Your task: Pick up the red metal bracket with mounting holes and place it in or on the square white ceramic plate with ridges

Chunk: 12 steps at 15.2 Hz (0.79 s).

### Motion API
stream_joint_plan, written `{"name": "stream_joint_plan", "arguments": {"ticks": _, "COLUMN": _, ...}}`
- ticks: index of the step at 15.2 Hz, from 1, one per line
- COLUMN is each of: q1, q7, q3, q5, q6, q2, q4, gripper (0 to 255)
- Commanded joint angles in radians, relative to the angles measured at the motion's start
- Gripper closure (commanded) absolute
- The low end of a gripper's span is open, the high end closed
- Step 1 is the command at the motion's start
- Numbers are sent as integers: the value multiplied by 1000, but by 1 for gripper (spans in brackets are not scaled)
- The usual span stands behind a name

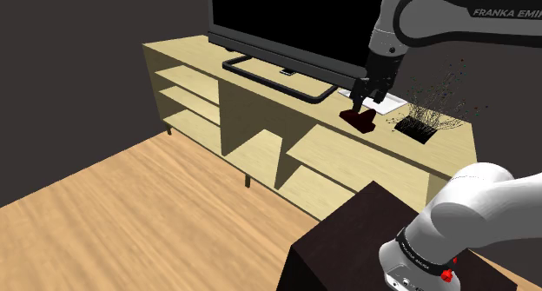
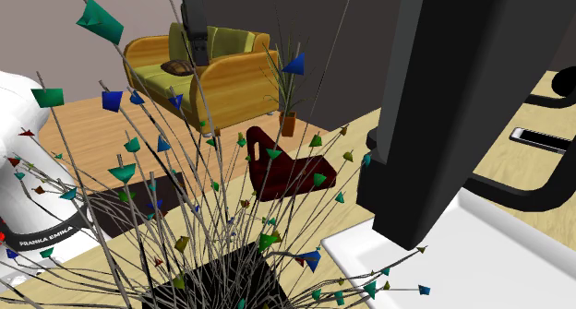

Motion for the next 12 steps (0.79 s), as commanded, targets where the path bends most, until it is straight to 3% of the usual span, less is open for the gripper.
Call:
{"name": "stream_joint_plan", "arguments": {"ticks": 1, "q1": 0, "q7": 0, "q3": 0, "q5": 0, "q6": 0, "q2": 0, "q4": 0, "gripper": 0}}
{"name": "stream_joint_plan", "arguments": {"ticks": 12, "q1": -69, "q7": -199, "q3": -226, "q5": -39, "q6": 227, "q2": 287, "q4": 69, "gripper": 0}}
